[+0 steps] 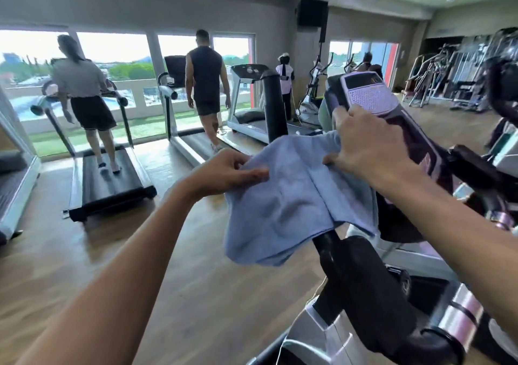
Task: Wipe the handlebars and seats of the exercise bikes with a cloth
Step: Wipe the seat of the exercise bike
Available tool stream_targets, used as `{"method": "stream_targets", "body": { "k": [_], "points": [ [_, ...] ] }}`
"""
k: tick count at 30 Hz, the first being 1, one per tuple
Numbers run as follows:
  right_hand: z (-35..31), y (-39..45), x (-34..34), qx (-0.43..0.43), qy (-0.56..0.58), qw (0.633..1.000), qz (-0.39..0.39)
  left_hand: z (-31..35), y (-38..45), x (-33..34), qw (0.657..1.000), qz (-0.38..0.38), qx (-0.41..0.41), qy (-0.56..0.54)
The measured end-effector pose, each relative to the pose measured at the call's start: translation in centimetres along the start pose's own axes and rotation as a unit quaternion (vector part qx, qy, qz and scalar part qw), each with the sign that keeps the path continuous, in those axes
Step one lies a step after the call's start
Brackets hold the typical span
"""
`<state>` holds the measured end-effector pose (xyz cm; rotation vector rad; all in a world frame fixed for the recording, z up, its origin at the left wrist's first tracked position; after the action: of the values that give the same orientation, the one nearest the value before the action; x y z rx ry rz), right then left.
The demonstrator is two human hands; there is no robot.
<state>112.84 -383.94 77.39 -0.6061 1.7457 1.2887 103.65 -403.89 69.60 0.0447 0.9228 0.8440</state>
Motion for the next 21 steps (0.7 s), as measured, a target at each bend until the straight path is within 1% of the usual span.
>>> {"method": "stream_targets", "body": {
  "k": [2, 3, 5, 7, 8, 9, 10, 11, 12, 13, 14, 16, 18, 19, 20, 21],
  "points": [
    [-0.6, -1.7, -1.2, -0.025, 0.016, 0.996, 0.083, 0.0, 0.0, 0.4, 1.0, -0.016, 0.006, -0.001],
    [-0.8, -2.5, -1.4, -0.034, 0.035, 0.994, 0.095, 0.1, 0.1, 0.4, 1.0, -0.017, 0.008, -0.003],
    [-0.9, -3.7, 0.1, -0.032, 0.072, 0.996, 0.048, 0.6, 0.3, 0.2, 1.0, -0.009, 0.022, -0.01],
    [-1.1, -4.3, 2.8, -0.02, 0.095, 0.994, -0.055, 1.4, 0.4, 0.1, 0.999, -0.003, 0.043, -0.019],
    [-1.4, -4.6, 4.5, -0.014, 0.116, 0.985, -0.128, 1.7, 0.4, 0.0, 0.998, -0.002, 0.05, -0.022],
    [-1.5, -5.0, 6.2, 0.001, 0.158, 0.965, -0.212, 2.0, 0.5, 0.1, 0.998, -0.003, 0.055, -0.023],
    [-1.5, -5.6, 7.6, 0.033, 0.225, 0.929, -0.293, 2.1, 0.6, 0.2, 0.998, -0.005, 0.059, -0.022],
    [-1.4, -6.1, 8.7, 0.075, 0.303, 0.883, -0.352, 2.2, 0.7, 0.3, 0.998, -0.004, 0.063, -0.024],
    [-1.0, -6.4, 9.4, 0.119, 0.367, 0.839, -0.383, 2.2, 0.7, 0.4, 0.997, -0.002, 0.066, -0.025],
    [-0.3, -6.4, 9.6, 0.15, 0.399, 0.819, -0.383, 2.2, 0.7, 0.5, 0.997, 0.004, 0.069, -0.023],
    [0.5, -6.2, 9.5, 0.162, 0.411, 0.82, -0.365, 2.1, 0.8, 0.7, 0.997, 0.01, 0.072, -0.018],
    [0.6, -6.3, 8.7, 0.129, 0.395, 0.847, -0.331, 1.6, 1.0, 0.7, 0.997, 0.03, 0.068, -0.012],
    [-0.4, -6.9, 7.2, 0.057, 0.303, 0.905, -0.295, 1.5, 1.2, 0.5, 0.996, 0.053, 0.074, -0.003],
    [-0.4, -7.0, 6.3, 0.034, 0.243, 0.935, -0.257, 1.8, 1.3, 0.4, 0.994, 0.063, 0.084, -0.003],
    [-0.2, -6.8, 5.4, 0.026, 0.195, 0.957, -0.215, 2.1, 1.4, 0.3, 0.992, 0.078, 0.094, -0.011],
    [0.1, -6.6, 4.5, 0.025, 0.156, 0.971, -0.18, 2.5, 1.6, -0.1, 0.99, 0.097, 0.101, -0.022]
  ]
}}
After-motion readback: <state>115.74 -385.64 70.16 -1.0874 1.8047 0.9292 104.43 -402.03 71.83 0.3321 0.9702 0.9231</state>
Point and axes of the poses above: each hand's wrist, its own y-axis towards the middle knuckle, its own x-axis out of the palm, z = x × y, the point moved 10 cm from there along y, towards the middle knuckle, and after that the axes turned 14 degrees about x, right-handed, at the moved point
